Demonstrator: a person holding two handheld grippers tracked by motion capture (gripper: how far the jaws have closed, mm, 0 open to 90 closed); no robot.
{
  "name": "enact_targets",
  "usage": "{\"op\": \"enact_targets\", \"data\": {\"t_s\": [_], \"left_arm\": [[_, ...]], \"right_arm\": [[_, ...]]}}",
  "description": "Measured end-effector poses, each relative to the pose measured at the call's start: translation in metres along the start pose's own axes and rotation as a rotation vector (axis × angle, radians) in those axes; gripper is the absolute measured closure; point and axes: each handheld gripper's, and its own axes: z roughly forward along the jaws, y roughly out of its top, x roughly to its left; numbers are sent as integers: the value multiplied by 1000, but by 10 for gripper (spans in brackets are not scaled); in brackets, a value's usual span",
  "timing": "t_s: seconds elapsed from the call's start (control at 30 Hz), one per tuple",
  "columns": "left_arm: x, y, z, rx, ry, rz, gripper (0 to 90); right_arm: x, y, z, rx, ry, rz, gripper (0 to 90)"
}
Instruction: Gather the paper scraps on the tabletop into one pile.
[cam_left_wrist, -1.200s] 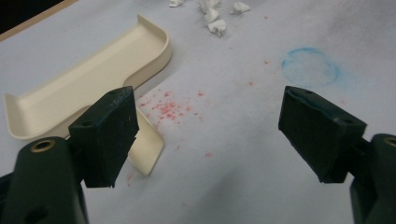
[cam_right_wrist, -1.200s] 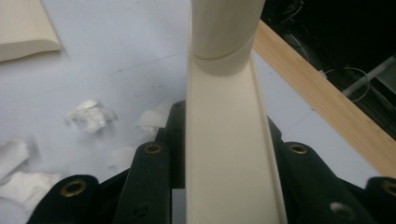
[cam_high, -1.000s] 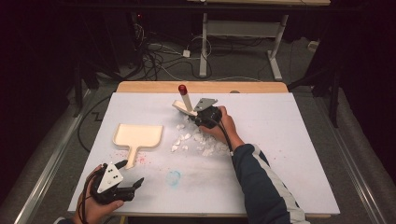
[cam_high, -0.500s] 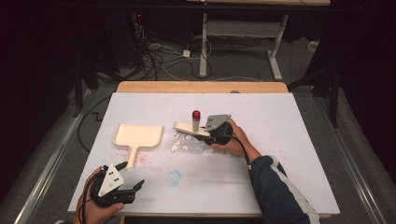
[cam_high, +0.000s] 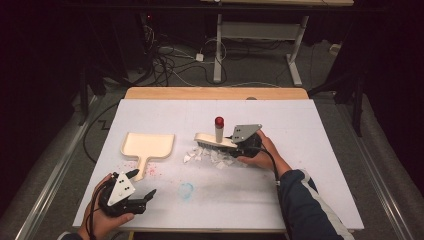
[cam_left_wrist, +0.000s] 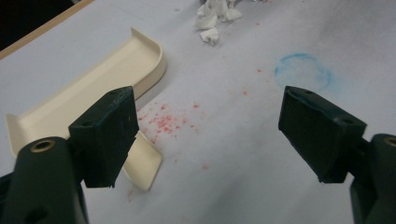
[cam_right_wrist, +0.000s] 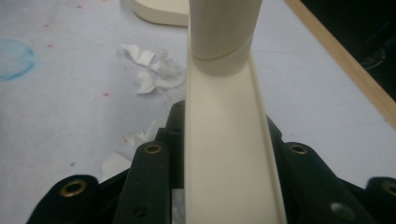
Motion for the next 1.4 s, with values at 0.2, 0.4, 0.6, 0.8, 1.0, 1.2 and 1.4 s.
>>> {"op": "enact_targets", "data": {"t_s": [0.2, 0.4, 0.6, 0.8, 1.0, 1.2, 1.4], "left_arm": [[6, 3, 10, -7, -30, 6, 191], [0, -1, 6, -9, -53, -8, 191], [-9, 1, 0, -11, -34, 11, 191], [-12, 3, 0, 0, -9, 28, 191], [-10, 3, 1, 8, 3, 28, 191], [-8, 0, -4, 14, 23, 33, 191], [-8, -3, -11, 15, 49, 46, 191]], "right_arm": [[-6, -1, -14, -62, -76, 77, 680], [-1, 7, -23, -111, -143, 129, 679], [13, 11, -31, -124, -202, 156, 679], [23, 18, -42, -151, -258, 273, 680], [35, 27, -38, -130, -249, 403, 679], [48, 35, -28, -130, -235, 464, 680], [67, 43, -10, -139, -192, 508, 680]]}}
